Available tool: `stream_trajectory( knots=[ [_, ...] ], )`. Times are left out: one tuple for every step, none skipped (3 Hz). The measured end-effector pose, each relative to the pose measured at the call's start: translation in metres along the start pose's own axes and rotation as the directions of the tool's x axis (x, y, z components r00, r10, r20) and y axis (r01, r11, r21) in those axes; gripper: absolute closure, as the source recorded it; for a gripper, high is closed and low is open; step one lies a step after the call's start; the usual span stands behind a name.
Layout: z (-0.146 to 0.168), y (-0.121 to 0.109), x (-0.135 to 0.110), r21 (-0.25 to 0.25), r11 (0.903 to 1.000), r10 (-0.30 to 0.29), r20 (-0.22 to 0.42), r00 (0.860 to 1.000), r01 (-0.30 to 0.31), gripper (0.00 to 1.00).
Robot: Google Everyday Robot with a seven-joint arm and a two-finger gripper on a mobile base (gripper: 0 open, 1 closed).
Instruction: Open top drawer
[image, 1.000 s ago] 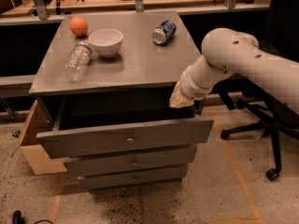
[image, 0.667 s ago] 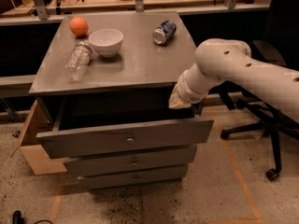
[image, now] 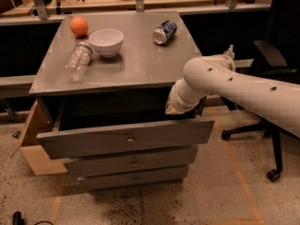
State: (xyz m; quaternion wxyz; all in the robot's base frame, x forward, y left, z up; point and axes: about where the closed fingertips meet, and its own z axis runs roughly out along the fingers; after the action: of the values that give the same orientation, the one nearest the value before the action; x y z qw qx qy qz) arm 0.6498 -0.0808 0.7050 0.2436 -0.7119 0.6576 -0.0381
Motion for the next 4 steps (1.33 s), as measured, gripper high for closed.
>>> stream_trajectory(
  knots=[
    [0.018, 0.000, 0.000, -0.001, 0.9998, -0.018, 0.000, 1.000, 0.018, 1.00],
    [0.034, 0.007, 0.002, -0.037, 0.9989, -0.030, 0.006, 1.000, 0.030, 1.00],
    [0.041, 0.021, 0.003, -0.105, 0.9940, -0.028, 0.025, 0.999, 0.030, 1.00],
    [0.042, 0.034, 0.004, -0.149, 0.9885, -0.019, 0.035, 0.999, 0.024, 1.00]
  ],
)
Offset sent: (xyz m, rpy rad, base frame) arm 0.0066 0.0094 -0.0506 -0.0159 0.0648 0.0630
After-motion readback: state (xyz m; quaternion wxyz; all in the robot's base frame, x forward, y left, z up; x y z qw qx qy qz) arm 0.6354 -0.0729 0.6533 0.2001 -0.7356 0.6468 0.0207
